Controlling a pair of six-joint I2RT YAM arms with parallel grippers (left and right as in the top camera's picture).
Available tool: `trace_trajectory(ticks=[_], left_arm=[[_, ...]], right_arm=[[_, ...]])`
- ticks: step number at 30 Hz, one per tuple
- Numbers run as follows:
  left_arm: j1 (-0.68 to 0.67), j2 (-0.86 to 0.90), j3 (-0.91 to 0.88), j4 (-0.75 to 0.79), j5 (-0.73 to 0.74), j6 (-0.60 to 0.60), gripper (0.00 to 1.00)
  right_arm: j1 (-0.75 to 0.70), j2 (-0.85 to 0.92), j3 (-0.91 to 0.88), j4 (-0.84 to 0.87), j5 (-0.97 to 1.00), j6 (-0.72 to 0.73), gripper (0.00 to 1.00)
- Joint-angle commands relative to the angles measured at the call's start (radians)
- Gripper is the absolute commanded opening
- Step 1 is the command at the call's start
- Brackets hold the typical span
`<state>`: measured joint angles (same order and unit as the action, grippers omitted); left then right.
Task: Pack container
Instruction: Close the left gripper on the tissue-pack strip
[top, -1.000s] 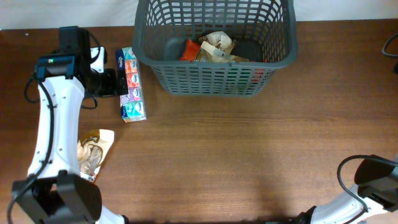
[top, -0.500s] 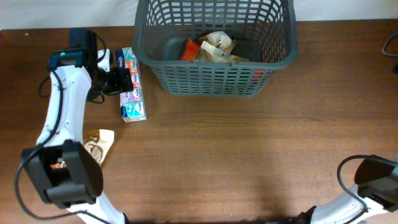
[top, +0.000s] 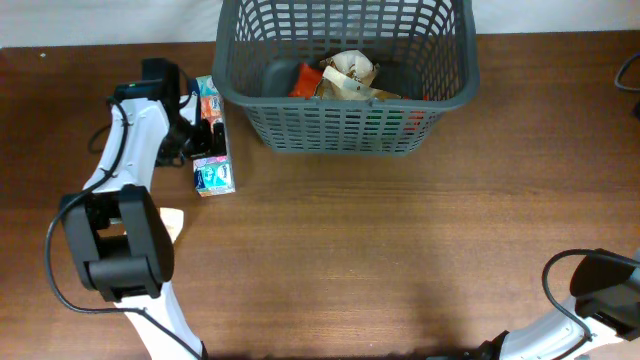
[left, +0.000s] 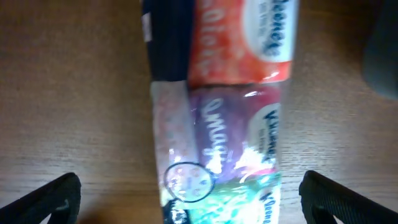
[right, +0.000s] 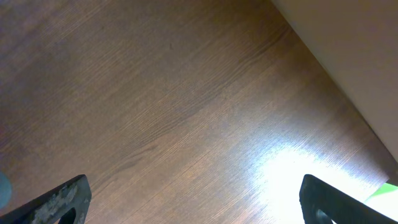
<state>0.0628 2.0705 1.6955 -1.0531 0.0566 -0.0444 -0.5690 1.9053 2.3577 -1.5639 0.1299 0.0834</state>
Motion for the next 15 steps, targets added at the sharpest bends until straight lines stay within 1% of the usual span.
trace_trajectory(ticks=[1, 15], left_arm=[[-0.031, 0.011, 0.008, 0.014, -0.044, 0.022, 0.99], [-0.041, 0.098, 0.008, 0.036, -0.047, 0.007, 1.0]], right_arm=[[-0.001, 0.005, -0.005, 0.0, -0.006, 0.011, 0.99], [-0.001, 0.005, -0.005, 0.0, -0.006, 0.011, 0.99]])
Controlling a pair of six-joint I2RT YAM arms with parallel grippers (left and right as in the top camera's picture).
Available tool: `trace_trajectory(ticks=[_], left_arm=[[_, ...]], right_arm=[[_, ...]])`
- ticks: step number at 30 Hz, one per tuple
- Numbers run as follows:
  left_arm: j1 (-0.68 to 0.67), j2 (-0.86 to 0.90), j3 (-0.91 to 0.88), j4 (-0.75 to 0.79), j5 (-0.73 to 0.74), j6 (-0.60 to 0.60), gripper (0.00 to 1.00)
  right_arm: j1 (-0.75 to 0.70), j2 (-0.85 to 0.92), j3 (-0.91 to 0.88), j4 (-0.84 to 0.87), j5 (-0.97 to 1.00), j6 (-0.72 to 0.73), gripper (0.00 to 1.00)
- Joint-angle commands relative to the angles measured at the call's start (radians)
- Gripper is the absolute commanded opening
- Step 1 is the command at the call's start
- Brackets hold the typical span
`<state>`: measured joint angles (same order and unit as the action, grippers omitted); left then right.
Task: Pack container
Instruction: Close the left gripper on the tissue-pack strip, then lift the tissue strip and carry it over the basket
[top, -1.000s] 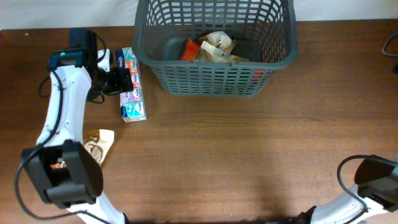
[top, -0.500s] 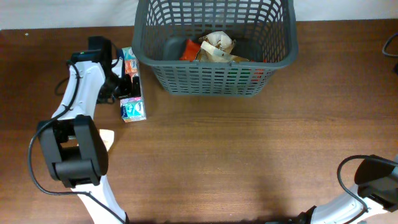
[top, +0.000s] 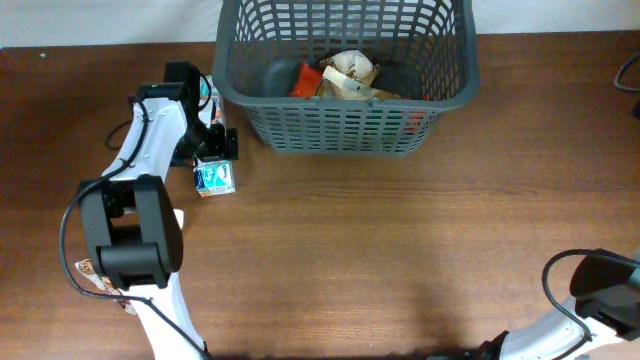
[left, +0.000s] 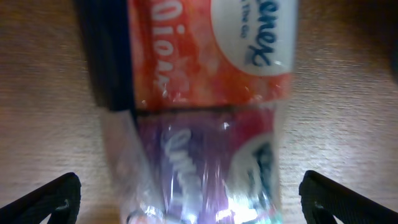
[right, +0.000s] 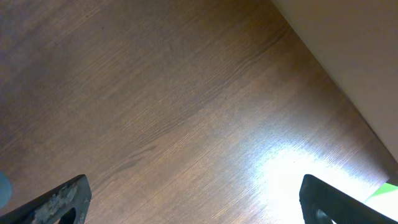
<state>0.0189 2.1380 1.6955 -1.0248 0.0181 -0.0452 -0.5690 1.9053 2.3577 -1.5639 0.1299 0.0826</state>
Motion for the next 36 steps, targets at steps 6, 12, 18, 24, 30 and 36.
trace_trajectory(ticks=[6, 12, 18, 24, 30, 36], left_arm=[[0.003, 0.076, 0.007, 0.011, -0.007, 0.008, 1.0], [0.003, 0.089, 0.007, 0.019, -0.007, 0.008, 1.0], [0.003, 0.095, 0.007, 0.018, -0.007, 0.008, 0.78], [0.003, 0.095, 0.007, 0.022, -0.008, 0.008, 0.02], [0.021, 0.094, 0.034, 0.009, -0.026, 0.008, 0.02], [0.129, 0.081, 0.204, -0.109, -0.041, -0.087, 0.02]], right_arm=[[-0.001, 0.005, -0.005, 0.0, -0.006, 0.011, 0.99], [-0.001, 0.005, -0.005, 0.0, -0.006, 0.011, 0.99], [-0.001, 0.005, -0.005, 0.0, -0.006, 0.011, 0.99], [-0.001, 0.005, -0.005, 0.0, -0.006, 0.011, 0.99], [-0.001, 0.005, -0.005, 0.0, -0.006, 0.011, 0.99], [-0.001, 0.005, -0.005, 0.0, -0.006, 0.011, 0.99]])
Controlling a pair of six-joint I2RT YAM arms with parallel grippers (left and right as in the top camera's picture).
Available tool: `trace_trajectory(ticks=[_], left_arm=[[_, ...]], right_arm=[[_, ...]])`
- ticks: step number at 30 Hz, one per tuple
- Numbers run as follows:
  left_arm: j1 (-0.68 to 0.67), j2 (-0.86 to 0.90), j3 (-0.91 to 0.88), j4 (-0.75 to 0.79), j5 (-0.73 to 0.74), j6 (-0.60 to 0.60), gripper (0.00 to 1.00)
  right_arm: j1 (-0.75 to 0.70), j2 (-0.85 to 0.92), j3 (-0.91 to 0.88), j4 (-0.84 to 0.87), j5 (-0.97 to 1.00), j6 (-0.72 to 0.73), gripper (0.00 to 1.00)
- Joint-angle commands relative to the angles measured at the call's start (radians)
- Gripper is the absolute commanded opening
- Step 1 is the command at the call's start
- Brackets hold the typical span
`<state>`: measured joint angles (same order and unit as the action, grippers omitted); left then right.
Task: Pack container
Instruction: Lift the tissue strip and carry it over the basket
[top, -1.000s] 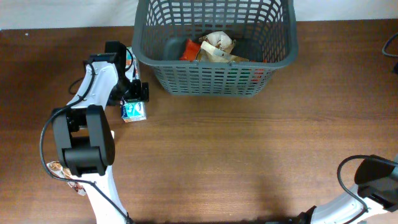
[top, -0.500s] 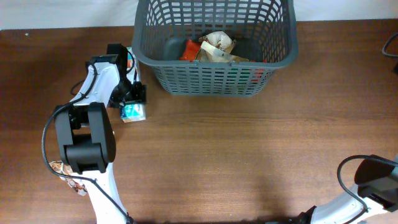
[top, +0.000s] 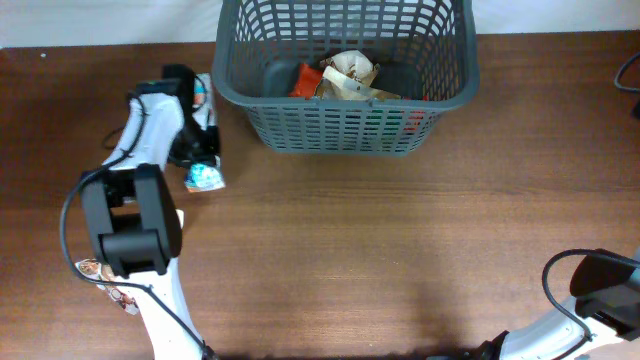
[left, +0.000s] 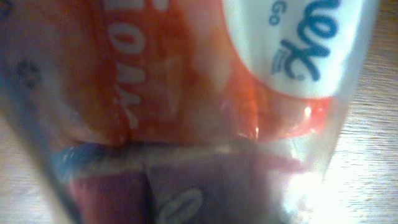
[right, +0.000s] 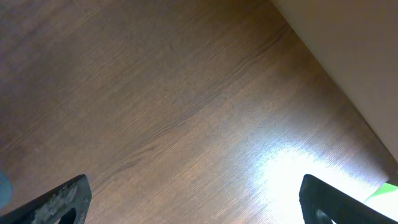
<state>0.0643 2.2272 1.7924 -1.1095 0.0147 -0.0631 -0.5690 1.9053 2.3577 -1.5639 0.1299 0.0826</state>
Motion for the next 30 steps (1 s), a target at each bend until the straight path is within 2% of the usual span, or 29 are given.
trace_trajectory(ticks=[1, 8, 14, 18, 23, 30], left_arm=[[0.107, -0.014, 0.144, -0.046, -0.038, -0.091, 0.02], [0.248, -0.108, 0.401, -0.182, -0.035, -0.161, 0.02], [0.232, -0.251, 0.586, -0.255, -0.009, -0.159, 0.02], [0.143, -0.386, 0.676, -0.233, -0.001, -0.13, 0.02], [-0.034, -0.533, 0.703, -0.091, 0.071, -0.011, 0.02], [-0.243, -0.581, 0.703, 0.003, 0.155, 0.149, 0.02]], right_arm=[[-0.001, 0.005, -0.005, 0.0, -0.006, 0.011, 0.99], [-0.001, 0.005, -0.005, 0.0, -0.006, 0.011, 0.99], [-0.001, 0.005, -0.005, 0.0, -0.006, 0.011, 0.99], [-0.001, 0.005, -0.005, 0.0, -0.006, 0.011, 0.99], [-0.001, 0.005, -0.005, 0.0, -0.006, 0.011, 0.99], [-0.001, 0.005, -0.005, 0.0, -0.006, 0.011, 0.99]])
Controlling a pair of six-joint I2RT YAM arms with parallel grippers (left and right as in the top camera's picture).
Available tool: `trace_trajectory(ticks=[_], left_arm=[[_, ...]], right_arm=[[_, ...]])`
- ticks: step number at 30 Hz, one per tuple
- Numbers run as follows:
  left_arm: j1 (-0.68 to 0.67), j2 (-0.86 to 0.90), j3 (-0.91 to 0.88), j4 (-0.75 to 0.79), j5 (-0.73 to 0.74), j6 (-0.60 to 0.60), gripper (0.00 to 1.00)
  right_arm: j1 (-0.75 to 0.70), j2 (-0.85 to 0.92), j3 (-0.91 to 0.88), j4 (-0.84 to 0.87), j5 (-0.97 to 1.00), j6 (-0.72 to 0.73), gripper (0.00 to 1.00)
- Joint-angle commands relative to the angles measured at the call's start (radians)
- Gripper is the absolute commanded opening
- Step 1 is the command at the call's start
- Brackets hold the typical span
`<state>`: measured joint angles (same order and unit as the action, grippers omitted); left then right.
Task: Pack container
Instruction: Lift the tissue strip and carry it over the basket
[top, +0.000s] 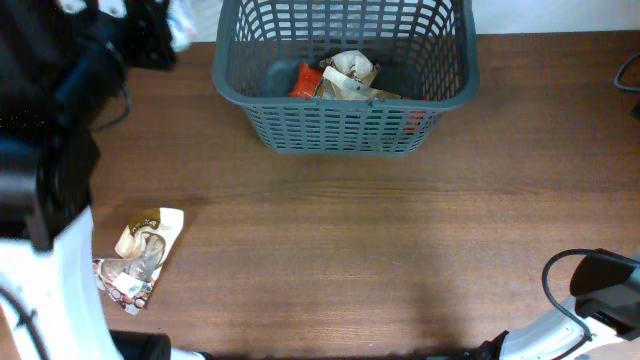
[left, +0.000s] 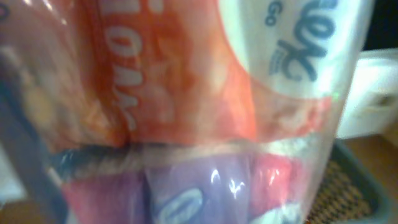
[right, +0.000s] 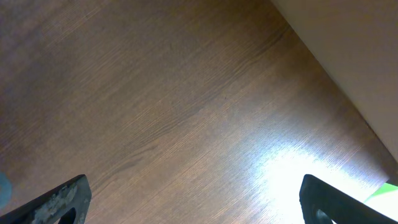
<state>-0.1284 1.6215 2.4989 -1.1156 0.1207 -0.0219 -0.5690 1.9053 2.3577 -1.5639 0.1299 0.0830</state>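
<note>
The multipack of pocket tissues (left: 186, 112), orange and purple packets in clear wrap, fills the left wrist view and hides the fingers. My left gripper (top: 150, 35) is shut on it and held high by the grey basket's (top: 345, 125) left corner. Overhead, only a pale blur of the tissue pack (top: 182, 18) shows. A strip of the basket rim (left: 360, 180) shows beneath the pack. The basket holds a red packet (top: 305, 80) and a crumpled wrapper (top: 350, 68). My right gripper (right: 199, 199) is open over bare wood.
A crumpled snack wrapper (top: 140, 258) lies on the brown table at the front left. The raised left arm (top: 50, 150) looms large along the left side of the overhead view. The right arm's base (top: 600, 290) sits at the front right corner.
My left gripper has lifted the tissue pack off the table and now holds it high by the basket's left corner. A snack wrapper shows at the front left. The right arm has not moved.
First my left gripper was open above the tissue pack lying left of the basket. It then sat closer over the orange end. A second ago the pack filled its view, tilted on the table. Now the pack is held up beside the basket.
</note>
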Motion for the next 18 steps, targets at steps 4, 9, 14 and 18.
trace_trajectory(ticks=[4, 9, 14, 18], left_arm=[[-0.107, 0.069, -0.01, 0.006, 0.131, 0.159, 0.02], [-0.12, 0.156, -0.011, 0.008, 0.297, 0.22, 0.02], [-0.12, 0.264, -0.011, 0.031, 0.348, 0.255, 0.02], [-0.12, 0.345, -0.011, 0.046, 0.355, 0.254, 0.02]], right_arm=[[-0.001, 0.005, -0.005, 0.0, -0.006, 0.011, 0.99], [-0.001, 0.005, -0.005, 0.0, -0.006, 0.011, 0.99], [-0.001, 0.005, -0.005, 0.0, -0.006, 0.011, 0.99], [-0.001, 0.005, -0.005, 0.0, -0.006, 0.011, 0.99]])
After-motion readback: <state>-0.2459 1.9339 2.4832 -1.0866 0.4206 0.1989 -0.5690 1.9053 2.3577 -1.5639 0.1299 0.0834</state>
